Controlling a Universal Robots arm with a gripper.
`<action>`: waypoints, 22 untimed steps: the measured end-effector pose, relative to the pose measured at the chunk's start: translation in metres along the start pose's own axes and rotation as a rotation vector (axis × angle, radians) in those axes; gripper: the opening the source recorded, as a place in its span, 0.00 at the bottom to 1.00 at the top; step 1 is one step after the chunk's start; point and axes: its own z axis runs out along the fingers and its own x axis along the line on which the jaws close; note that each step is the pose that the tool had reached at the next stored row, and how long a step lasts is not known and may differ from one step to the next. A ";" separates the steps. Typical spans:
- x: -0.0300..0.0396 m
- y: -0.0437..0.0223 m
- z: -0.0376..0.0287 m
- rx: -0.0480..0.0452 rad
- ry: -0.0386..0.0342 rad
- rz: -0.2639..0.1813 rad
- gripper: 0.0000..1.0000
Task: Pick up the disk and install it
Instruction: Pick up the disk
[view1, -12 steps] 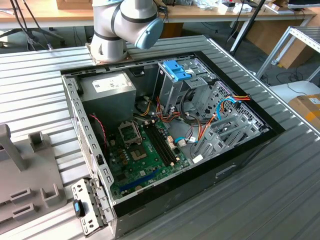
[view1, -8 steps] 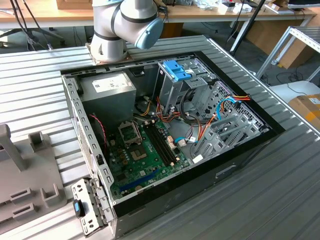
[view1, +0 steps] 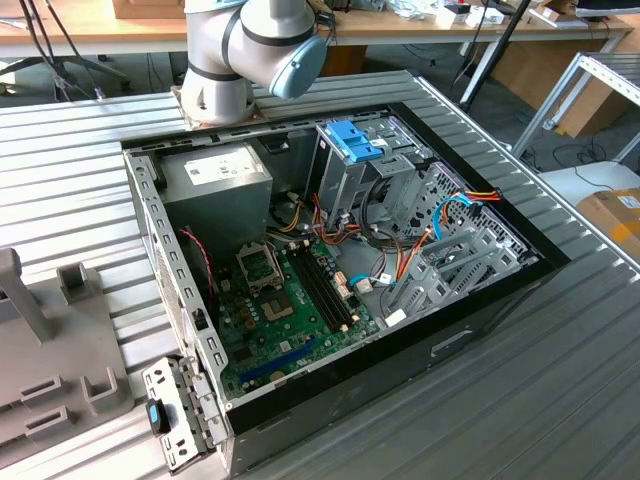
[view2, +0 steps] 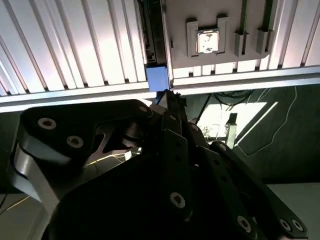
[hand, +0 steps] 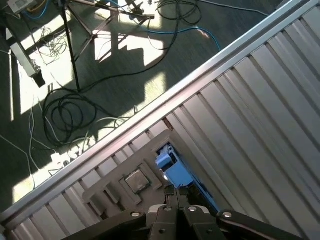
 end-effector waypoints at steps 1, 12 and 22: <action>0.0000 0.0000 0.0000 0.0008 0.0007 -0.023 0.11; 0.0000 0.0000 0.0000 0.0080 0.0083 -0.226 0.11; 0.0000 0.0000 0.0000 0.0098 0.0103 -0.278 0.11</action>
